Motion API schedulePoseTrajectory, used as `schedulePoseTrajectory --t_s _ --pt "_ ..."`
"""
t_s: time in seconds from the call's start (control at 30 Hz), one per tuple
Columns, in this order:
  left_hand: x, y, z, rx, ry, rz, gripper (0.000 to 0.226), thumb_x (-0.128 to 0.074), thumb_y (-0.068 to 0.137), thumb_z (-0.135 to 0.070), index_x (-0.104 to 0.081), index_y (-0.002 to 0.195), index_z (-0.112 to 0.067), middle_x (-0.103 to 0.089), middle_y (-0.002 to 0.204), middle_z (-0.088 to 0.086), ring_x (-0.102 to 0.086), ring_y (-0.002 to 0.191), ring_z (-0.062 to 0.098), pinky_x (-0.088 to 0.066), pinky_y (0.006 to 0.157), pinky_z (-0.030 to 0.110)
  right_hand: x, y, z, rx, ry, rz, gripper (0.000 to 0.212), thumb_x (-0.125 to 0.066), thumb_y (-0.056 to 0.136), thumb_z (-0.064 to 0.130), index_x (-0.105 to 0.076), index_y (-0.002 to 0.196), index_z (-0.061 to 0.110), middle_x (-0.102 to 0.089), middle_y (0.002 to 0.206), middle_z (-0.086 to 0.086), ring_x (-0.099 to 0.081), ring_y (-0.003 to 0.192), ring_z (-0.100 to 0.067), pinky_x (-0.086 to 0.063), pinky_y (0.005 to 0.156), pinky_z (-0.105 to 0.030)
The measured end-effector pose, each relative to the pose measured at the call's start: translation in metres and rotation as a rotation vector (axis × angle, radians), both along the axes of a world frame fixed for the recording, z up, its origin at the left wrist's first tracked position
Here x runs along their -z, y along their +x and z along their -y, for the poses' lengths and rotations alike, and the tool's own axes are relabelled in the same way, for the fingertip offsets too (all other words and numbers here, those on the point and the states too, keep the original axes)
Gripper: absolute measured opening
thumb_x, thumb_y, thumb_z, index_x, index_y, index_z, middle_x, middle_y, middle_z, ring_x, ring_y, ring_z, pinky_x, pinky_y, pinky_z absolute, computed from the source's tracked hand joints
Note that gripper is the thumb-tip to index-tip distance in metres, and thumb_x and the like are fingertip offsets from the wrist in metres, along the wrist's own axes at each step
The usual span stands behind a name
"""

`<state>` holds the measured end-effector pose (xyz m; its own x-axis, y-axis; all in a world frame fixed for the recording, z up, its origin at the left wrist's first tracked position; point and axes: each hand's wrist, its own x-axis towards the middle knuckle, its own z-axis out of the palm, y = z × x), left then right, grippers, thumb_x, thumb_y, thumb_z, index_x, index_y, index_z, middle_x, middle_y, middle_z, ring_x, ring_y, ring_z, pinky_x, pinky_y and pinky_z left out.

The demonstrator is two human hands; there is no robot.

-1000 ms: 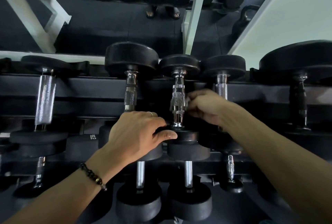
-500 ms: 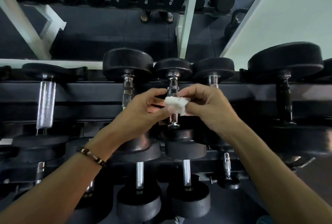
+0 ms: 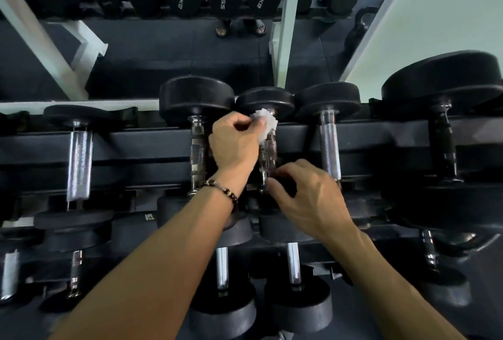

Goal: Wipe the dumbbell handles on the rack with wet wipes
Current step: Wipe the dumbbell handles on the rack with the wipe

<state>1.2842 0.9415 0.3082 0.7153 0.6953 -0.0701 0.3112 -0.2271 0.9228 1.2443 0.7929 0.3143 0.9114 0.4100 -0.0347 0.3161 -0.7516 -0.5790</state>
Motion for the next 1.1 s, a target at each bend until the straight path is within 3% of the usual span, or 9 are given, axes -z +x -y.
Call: schedulePoseTrajectory --t_s 0.1,0.23,0.33,0.47,0.53,0.63,0.77,0.97,1.1 --pt "0.004 -0.001 -0.006 0.103 0.035 -0.037 0.01 -0.082 0.077 -0.025 -0.076 0.084 -0.023 -0.066 0.072 -0.018 -0.065 0.072 0.002 -0.053 0.076 0.02 -0.007 0.003 0.002 -0.1 -0.212 -0.091 0.069 -0.039 0.079 0.077 -0.069 0.106 0.021 -0.063 0.094 0.004 -0.062 0.088 -0.021 -0.049 0.073 -0.036" --pt "0.005 -0.023 -0.015 0.321 0.054 -0.134 0.009 -0.078 0.081 -0.019 -0.074 0.076 -0.025 -0.07 0.072 -0.014 -0.069 0.073 0.008 -0.058 0.077 0.032 -0.011 0.008 0.009 -0.157 -0.167 -0.15 0.064 -0.055 0.074 0.075 -0.068 0.11 0.024 -0.061 0.094 0.007 -0.061 0.089 -0.018 -0.049 0.076 -0.035" --pt "-0.003 -0.013 -0.011 0.263 0.133 -0.082 0.004 -0.079 0.081 -0.019 -0.076 0.078 -0.018 -0.066 0.069 -0.017 -0.067 0.071 0.006 -0.053 0.075 0.023 -0.013 0.008 0.009 -0.151 -0.151 -0.167 0.061 -0.061 0.074 0.073 -0.069 0.109 0.024 -0.061 0.094 0.007 -0.06 0.09 -0.017 -0.049 0.079 -0.036" --pt "-0.004 0.0 -0.007 0.144 0.139 -0.028 0.014 -0.079 0.08 -0.02 -0.074 0.068 -0.026 -0.06 0.057 -0.024 -0.063 0.066 -0.003 -0.053 0.086 0.034 -0.012 0.01 0.008 -0.145 -0.148 -0.162 0.061 -0.061 0.072 0.074 -0.069 0.106 0.024 -0.062 0.094 0.006 -0.06 0.091 -0.017 -0.049 0.08 -0.036" --pt "-0.002 -0.019 -0.009 0.292 0.143 -0.09 0.018 -0.08 0.079 -0.024 -0.071 0.065 -0.028 -0.066 0.059 -0.02 -0.064 0.062 -0.001 -0.056 0.078 0.034 -0.012 0.011 0.008 -0.148 -0.15 -0.167 0.059 -0.063 0.073 0.072 -0.068 0.106 0.024 -0.062 0.095 0.007 -0.059 0.091 -0.016 -0.048 0.079 -0.035" --pt "-0.004 -0.031 -0.013 0.454 0.252 -0.146 0.017 -0.084 0.075 -0.027 -0.073 0.068 -0.016 -0.068 0.065 -0.007 -0.065 0.063 0.011 -0.052 0.064 0.027 -0.014 0.008 0.01 -0.167 -0.19 -0.147 0.065 -0.058 0.074 0.076 -0.067 0.11 0.023 -0.062 0.098 0.006 -0.06 0.095 -0.017 -0.049 0.083 -0.036" --pt "-0.006 -0.001 -0.013 0.296 0.301 -0.032 0.018 -0.082 0.077 -0.022 -0.071 0.065 -0.015 -0.066 0.063 -0.011 -0.063 0.062 0.009 -0.051 0.068 0.028 -0.015 0.006 0.018 -0.213 -0.419 0.003 0.093 -0.021 0.068 0.091 -0.066 0.112 0.022 -0.065 0.098 0.005 -0.059 0.098 -0.018 -0.044 0.091 -0.037" --pt "-0.004 -0.044 -0.009 0.56 0.349 -0.267 0.023 -0.084 0.074 -0.027 -0.07 0.067 -0.009 -0.067 0.063 0.0 -0.064 0.062 0.013 -0.046 0.059 0.025 -0.013 0.008 0.024 -0.171 -0.428 -0.084 0.089 -0.028 0.068 0.093 -0.063 0.117 0.027 -0.069 0.107 0.005 -0.062 0.105 -0.02 -0.049 0.086 -0.039" --pt "-0.005 -0.04 -0.007 0.485 0.356 -0.155 0.024 -0.084 0.074 -0.027 -0.068 0.066 -0.011 -0.065 0.063 -0.003 -0.061 0.06 0.013 -0.045 0.058 0.025 -0.016 0.008 0.027 -0.177 -0.42 -0.133 0.087 -0.034 0.072 0.09 -0.059 0.128 0.027 -0.068 0.114 0.006 -0.061 0.11 -0.018 -0.047 0.087 -0.037"
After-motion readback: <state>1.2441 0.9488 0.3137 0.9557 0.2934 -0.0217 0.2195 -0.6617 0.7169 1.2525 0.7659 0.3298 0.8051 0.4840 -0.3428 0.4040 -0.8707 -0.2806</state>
